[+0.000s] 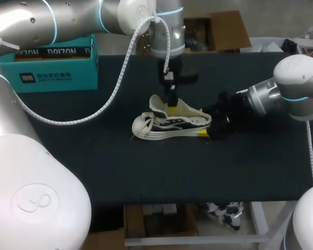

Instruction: Open the shoe tongue, take the insole out of the shoe, put the insole back into the shoe, and pack the shoe into the shoebox

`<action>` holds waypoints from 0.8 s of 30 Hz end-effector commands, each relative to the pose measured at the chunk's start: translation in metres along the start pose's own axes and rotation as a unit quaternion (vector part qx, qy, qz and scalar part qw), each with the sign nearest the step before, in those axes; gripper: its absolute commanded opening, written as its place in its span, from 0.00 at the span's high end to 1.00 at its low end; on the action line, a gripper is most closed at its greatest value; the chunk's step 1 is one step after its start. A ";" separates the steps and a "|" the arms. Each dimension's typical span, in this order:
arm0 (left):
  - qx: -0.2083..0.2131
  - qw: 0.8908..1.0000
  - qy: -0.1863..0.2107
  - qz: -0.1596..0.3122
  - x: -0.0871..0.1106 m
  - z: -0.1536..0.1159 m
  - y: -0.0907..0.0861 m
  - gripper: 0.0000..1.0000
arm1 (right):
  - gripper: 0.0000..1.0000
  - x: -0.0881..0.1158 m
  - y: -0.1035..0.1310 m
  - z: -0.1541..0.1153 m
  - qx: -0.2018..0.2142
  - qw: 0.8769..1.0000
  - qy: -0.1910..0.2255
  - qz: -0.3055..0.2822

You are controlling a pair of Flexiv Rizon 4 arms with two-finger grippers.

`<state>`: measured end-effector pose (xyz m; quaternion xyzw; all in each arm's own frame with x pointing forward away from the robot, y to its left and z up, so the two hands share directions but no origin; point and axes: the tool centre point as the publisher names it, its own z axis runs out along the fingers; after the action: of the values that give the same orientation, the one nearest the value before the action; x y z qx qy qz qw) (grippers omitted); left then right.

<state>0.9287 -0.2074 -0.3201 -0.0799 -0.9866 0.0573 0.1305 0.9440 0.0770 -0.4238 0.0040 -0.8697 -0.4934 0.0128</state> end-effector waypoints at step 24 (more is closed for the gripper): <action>-0.014 0.996 -0.017 -0.083 0.004 0.061 -0.002 1.00 | 1.00 -0.002 -0.004 0.001 -0.001 1.000 0.001 0.000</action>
<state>0.9093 -0.2136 -0.3752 0.0006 -0.9923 0.0358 0.1186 0.9439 0.0769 -0.4239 0.0042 -0.8697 -0.4935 0.0127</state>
